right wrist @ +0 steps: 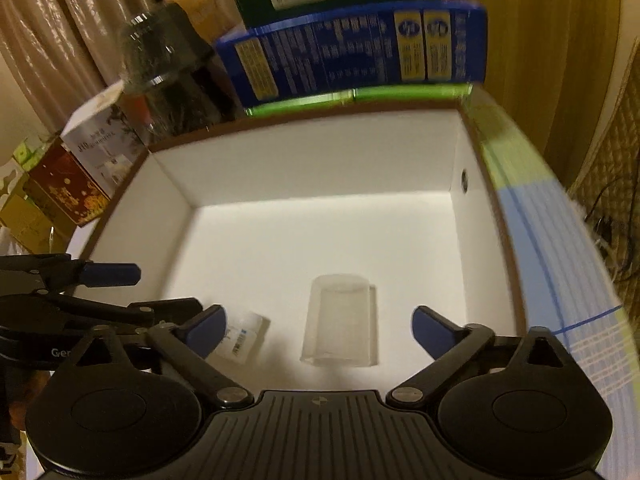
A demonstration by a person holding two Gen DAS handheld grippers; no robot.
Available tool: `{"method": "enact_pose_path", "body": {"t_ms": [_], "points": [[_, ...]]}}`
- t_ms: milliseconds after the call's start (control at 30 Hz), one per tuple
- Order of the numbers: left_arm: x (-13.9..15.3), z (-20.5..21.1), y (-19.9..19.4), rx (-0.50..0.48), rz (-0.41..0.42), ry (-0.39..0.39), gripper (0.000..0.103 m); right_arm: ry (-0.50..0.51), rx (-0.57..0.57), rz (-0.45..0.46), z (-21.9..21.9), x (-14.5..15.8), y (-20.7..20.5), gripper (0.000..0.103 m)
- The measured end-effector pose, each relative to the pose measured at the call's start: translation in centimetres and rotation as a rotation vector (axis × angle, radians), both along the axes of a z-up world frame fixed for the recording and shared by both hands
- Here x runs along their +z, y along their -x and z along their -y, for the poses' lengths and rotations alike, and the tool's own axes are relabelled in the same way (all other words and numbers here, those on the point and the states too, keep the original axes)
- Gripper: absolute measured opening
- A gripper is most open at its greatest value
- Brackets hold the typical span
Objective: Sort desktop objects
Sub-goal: 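Lower the pill bottle and clear cup into the brown box and open both tools, then withdraw both tools from the box back toward the remaining items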
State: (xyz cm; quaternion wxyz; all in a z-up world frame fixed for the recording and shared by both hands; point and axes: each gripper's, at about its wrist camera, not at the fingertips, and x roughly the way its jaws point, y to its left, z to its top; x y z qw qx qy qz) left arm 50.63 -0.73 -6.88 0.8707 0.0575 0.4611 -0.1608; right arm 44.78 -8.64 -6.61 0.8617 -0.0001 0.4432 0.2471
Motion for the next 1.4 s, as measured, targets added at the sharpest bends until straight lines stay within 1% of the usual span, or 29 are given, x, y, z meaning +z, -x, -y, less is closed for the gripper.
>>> {"method": "enact_pose_path", "body": {"t_ms": [33,300,467,533,867,1100,1333,1400], "points": [[0.3,-0.1,0.2,0.004,0.005,0.0,0.085,0.004,0.0,0.015,0.1,0.4,0.3,0.101],[2.3,-1.2,2.8,0.046,0.043,-0.003,0.086,0.004,-0.01,0.071,0.8,3.0,3.1,0.101],[3.9,-2.0,5.2,0.072,0.071,-0.004,0.087,0.014,-0.001,0.106,0.8,4.4,5.3,0.101],[4.6,-2.1,6.2,0.08,0.083,-0.008,0.089,0.015,0.006,0.115,1.1,4.9,6.4,0.101],[6.5,-1.4,13.7,0.138,0.105,-0.024,0.089,-0.01,0.062,0.142,3.8,6.4,11.6,0.101],[7.4,-1.0,19.1,0.198,0.108,-0.023,0.09,-0.033,0.128,0.163,6.0,7.4,14.9,0.101],[7.8,-0.3,23.5,0.257,0.102,-0.025,0.09,-0.013,0.212,0.17,7.9,7.2,17.9,0.101],[7.8,0.0,24.6,0.271,0.099,-0.025,0.09,-0.003,0.238,0.157,8.5,6.9,18.7,0.101]]}}
